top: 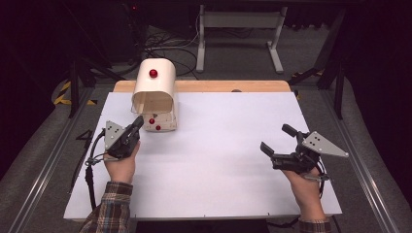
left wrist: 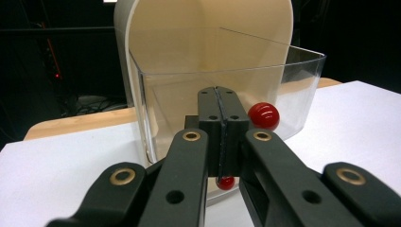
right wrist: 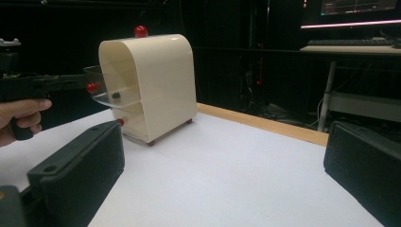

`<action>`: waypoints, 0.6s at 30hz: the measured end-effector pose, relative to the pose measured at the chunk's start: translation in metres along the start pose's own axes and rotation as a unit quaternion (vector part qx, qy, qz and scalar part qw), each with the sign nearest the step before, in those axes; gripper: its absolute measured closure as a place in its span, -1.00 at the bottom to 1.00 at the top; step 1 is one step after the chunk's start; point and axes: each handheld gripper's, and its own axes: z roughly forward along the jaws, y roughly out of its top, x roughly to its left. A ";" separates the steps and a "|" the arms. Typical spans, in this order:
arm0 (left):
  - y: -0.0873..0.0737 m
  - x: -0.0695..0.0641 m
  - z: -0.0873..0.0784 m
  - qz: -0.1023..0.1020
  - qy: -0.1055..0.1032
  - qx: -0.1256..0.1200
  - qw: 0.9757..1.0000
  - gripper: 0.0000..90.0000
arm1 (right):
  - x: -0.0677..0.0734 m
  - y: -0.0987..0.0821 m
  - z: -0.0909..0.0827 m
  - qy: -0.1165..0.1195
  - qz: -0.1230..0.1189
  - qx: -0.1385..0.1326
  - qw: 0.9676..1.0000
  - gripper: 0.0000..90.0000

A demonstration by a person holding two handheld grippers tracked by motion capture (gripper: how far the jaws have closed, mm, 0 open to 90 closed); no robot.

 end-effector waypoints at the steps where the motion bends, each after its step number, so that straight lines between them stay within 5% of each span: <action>1: 0.000 0.000 0.000 0.000 0.001 0.000 1.000 1.00 | 0.000 0.000 0.000 0.000 0.000 0.000 1.000 -1.00; 18: 0.001 0.002 0.003 -0.003 0.007 0.000 1.000 1.00 | -0.005 -0.007 0.002 0.000 0.013 -0.005 1.000 -1.00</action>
